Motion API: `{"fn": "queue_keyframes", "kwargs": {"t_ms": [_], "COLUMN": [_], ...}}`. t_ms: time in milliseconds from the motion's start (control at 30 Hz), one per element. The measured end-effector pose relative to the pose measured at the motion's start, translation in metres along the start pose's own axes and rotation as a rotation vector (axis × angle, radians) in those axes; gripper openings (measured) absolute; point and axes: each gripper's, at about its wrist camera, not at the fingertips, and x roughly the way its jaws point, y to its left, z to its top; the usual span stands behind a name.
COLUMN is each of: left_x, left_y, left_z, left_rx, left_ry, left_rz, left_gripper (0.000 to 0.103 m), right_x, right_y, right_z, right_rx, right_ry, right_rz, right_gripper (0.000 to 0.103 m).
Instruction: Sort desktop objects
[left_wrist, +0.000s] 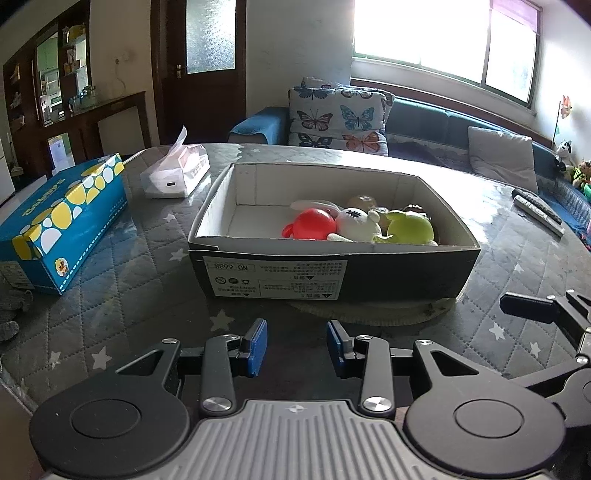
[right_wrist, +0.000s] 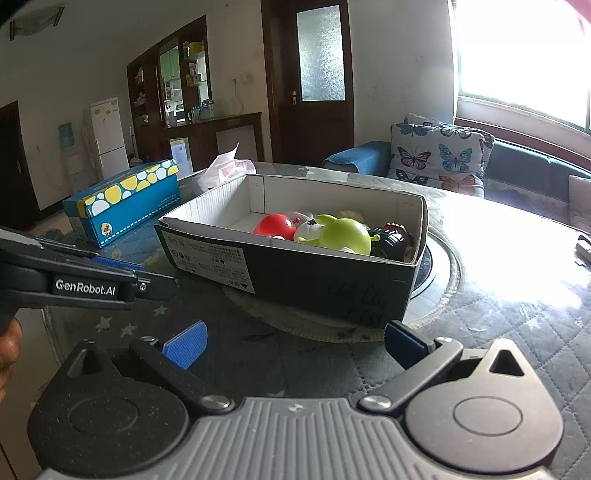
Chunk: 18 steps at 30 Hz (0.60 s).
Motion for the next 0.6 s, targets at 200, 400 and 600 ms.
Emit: {"fn": "queue_keyframes", "kwargs": {"t_ms": [200,400,600], "left_x": [0.001,0.008,0.018], "left_y": [0.003,0.006,0.007], "left_z": [0.003,0.004,0.007], "left_rx": [-0.008,-0.004,-0.009], "left_ry": [-0.001,0.007,0.03], "left_rz": [0.006,0.042,0.03], "left_gripper": [0.039,0.039,0.039], "right_x": [0.001,0.006,0.013], "right_y": [0.001,0.001,-0.002], "right_z": [-0.001,-0.001,0.001], "right_rx": [0.002,0.004,0.017], "right_ry": [0.007,0.022,0.039], "right_rz": [-0.002,-0.01,-0.01], "right_gripper": [0.103,0.103,0.103]}}
